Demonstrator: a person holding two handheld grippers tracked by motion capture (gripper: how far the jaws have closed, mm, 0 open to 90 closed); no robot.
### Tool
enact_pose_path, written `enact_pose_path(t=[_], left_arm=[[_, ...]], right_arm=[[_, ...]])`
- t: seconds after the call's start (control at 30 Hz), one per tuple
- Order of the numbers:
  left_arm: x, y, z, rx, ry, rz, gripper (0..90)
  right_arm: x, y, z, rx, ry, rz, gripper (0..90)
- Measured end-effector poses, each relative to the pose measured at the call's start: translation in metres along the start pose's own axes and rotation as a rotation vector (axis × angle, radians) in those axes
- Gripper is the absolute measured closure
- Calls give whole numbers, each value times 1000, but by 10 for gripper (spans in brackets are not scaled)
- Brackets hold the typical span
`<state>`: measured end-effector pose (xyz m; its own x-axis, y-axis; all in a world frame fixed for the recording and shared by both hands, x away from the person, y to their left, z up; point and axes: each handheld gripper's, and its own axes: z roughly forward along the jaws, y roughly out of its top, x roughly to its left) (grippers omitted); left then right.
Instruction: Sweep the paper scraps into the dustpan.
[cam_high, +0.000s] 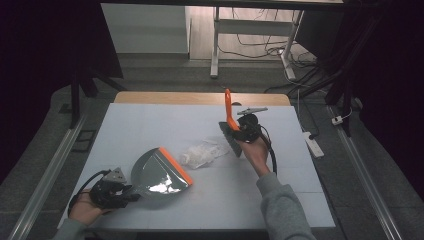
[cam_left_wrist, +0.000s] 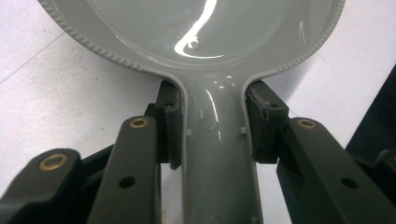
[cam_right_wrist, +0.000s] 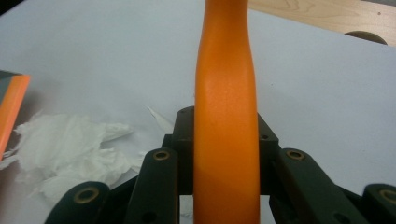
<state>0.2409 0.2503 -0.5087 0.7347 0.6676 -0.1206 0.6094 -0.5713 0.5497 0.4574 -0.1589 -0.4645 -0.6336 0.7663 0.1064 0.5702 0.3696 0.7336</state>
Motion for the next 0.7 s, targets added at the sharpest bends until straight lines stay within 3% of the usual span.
enact_pose_path(t=[0.53, 0.7], left_arm=[[4, 3, 13, 28, -29, 1, 619], [5, 6, 15, 29, -35, 3, 619]], right_arm=[[-4, 2, 20, 65, -33, 1, 702], [1, 7, 28, 94, -36, -27, 703]])
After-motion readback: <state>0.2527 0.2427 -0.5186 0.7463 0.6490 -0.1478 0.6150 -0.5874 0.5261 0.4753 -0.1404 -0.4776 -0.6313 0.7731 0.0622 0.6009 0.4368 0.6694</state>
